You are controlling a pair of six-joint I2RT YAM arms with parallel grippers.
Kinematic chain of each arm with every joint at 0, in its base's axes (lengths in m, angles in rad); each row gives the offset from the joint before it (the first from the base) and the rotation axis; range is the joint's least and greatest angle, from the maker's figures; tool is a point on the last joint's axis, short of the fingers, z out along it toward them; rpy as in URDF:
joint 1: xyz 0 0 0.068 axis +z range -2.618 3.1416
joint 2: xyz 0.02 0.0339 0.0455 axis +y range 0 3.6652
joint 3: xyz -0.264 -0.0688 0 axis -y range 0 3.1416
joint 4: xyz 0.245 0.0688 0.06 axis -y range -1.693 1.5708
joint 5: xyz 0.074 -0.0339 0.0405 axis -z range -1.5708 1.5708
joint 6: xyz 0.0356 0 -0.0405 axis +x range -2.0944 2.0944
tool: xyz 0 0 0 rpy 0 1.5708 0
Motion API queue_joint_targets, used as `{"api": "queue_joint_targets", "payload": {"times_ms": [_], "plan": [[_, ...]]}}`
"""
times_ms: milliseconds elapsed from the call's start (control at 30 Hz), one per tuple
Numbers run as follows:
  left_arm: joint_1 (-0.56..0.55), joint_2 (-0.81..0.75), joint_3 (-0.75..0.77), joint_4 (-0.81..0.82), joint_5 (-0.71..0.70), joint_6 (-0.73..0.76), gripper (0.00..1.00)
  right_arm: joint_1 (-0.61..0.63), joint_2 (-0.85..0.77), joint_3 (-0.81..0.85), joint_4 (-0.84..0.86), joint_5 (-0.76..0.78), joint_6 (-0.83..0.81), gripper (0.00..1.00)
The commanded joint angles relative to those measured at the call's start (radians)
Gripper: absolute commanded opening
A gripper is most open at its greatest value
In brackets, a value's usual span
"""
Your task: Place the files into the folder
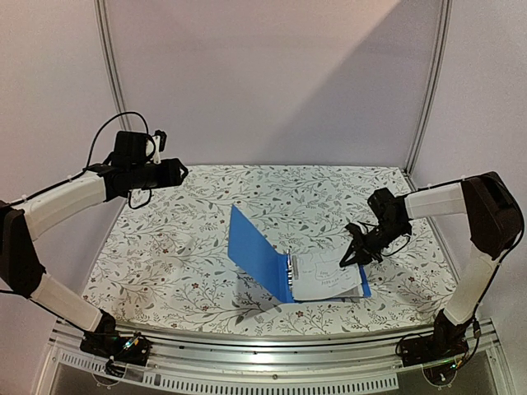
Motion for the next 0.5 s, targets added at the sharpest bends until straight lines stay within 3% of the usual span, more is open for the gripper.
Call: {"api": "queue_joint_targets", "payload": {"times_ms": [0, 467], "plan": [[0.012, 0.016, -0.003, 0.011, 0.012, -0.002, 0.67, 0.004, 0.002, 0.019, -0.027, 0.053, -0.018, 0.0], [0.011, 0.019, -0.003, 0.013, 0.023, -0.004, 0.66, 0.005, 0.016, 0.036, -0.021, 0.068, -0.029, 0.0]]}}
